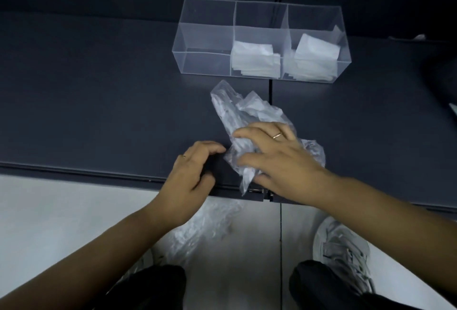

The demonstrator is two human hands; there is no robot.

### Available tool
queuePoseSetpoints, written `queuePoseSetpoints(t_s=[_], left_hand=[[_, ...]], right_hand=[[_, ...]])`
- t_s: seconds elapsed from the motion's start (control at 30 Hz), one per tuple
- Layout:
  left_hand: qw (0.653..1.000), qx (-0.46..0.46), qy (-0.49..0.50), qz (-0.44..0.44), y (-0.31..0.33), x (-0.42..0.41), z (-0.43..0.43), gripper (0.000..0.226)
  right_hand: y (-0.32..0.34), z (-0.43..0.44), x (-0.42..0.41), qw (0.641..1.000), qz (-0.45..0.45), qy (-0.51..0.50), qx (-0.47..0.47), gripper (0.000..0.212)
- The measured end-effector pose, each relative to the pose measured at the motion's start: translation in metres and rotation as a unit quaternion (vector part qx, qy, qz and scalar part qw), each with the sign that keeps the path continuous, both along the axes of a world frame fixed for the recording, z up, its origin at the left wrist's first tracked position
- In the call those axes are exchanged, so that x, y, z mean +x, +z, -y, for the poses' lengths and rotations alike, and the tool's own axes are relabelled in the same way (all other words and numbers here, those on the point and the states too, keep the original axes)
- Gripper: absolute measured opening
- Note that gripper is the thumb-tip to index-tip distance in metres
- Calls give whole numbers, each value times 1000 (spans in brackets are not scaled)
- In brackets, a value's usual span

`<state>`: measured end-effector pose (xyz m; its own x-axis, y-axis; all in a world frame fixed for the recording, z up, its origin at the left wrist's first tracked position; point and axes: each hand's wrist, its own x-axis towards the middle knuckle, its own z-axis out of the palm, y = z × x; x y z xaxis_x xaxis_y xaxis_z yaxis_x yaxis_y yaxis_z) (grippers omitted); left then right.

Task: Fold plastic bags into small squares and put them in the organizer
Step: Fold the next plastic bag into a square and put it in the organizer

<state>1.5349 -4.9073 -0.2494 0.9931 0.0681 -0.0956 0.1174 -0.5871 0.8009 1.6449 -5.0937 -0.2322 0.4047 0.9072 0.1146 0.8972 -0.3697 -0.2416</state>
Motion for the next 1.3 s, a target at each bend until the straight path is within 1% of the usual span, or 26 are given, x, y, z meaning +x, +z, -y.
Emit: queuePoseSetpoints(t_s=[0.03,0.07,0.1,0.13,0.17,0.2,0.23,0.27,0.3,0.4,0.43,0.5,0.57,0.7,0.77,0.83,0.87,0.93,1.0,1.03,1.07,1.13,1.17,1.2,1.23,1.3], left_hand=[[1000,-6,-22,-15,2,1,0,56],[999,-23,-35,-27,3,4,1,63],[997,-53,-43,-31,6,8,4,65],[995,-91,-40,-31,9,13,7,65],[990,-135,-27,-30,13,18,10,62],[984,-174,-4,-30,16,23,14,52],[977,-207,28,-29,19,27,16,39],[970,-232,64,-28,22,30,18,27],[964,-246,96,-32,24,32,18,18],[956,-256,133,-53,26,34,10,1],[957,-253,134,-50,26,32,6,5],[956,-257,137,-39,26,30,-4,14],[951,-281,124,-39,29,28,-15,17],[949,-305,62,-56,33,25,-32,23],[952,-297,43,-59,35,23,-36,26],[952,-299,31,-63,36,20,-38,21],[950,-303,28,-67,37,19,-40,16],[950,-303,24,-73,39,16,-44,26],[948,-304,14,-89,39,13,-50,36],[948,-303,8,-98,40,13,-52,36],[948,-299,5,-105,40,13,-52,34],[951,-289,15,-108,38,12,-52,27],[953,-284,26,-105,36,12,-51,23],[955,-276,37,-100,34,12,-51,18],[958,-268,48,-94,31,12,-50,14],[966,-232,58,-101,25,10,-52,11]], right_hand=[[1,-1,0,999,-6,-19,48,18],[3,-3,1,993,-28,-48,101,13],[6,-4,1,979,-86,-89,159,12],[10,-6,2,950,-179,-139,213,13],[17,-8,2,902,-289,-185,262,14],[23,-10,3,840,-392,-219,303,14],[29,-10,4,782,-467,-245,333,16],[34,-9,5,742,-507,-266,349,20],[38,-7,6,723,-526,-277,351,25],[43,0,13,709,-522,-304,364,35],[44,5,18,711,-504,-317,374,36],[46,16,28,719,-463,-336,393,25],[49,26,37,734,-423,-335,412,14],[50,33,47,787,-355,-312,396,26],[48,32,48,793,-345,-322,385,29],[47,31,48,780,-365,-340,378,28],[47,32,48,763,-392,-346,381,24],[49,34,51,730,-436,-349,394,16],[53,38,57,718,-451,-353,397,13],[53,40,60,712,-466,-357,385,21],[53,42,62,699,-504,-359,357,36],[55,42,62,648,-637,-346,236,69],[53,41,59,623,-688,-331,168,75],[50,40,55,614,-715,-313,118,73],[46,40,53,622,-715,-307,87,67],[35,39,49,644,-683,-334,85,48]])
